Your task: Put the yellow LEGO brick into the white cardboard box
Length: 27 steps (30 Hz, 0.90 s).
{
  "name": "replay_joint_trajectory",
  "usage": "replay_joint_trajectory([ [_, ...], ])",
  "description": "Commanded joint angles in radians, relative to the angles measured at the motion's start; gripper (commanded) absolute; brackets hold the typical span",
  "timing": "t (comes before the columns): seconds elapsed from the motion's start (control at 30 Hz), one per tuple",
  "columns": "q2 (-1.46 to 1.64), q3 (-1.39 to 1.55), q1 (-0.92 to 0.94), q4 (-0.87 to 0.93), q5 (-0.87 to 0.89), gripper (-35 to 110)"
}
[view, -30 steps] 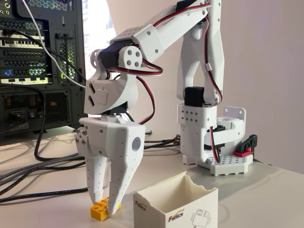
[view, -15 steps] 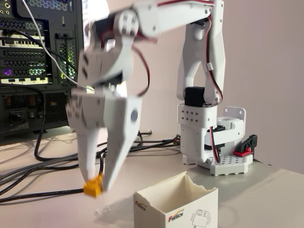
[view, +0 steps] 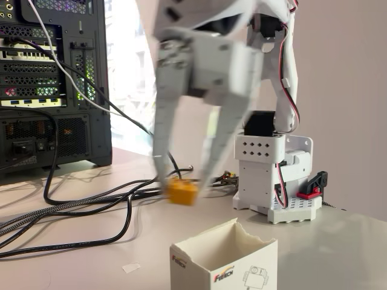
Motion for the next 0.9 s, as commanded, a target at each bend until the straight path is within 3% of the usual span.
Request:
replay_joint_trajectory([
  [0.0,0.132,-0.029,-0.106,-0.043,0.055,-9],
  [0.63,0.198,0.081,-0.083,-0.095,0.012,-9],
  [0.87,0.221,0.114,-0.081,-0.101,0.011,2],
])
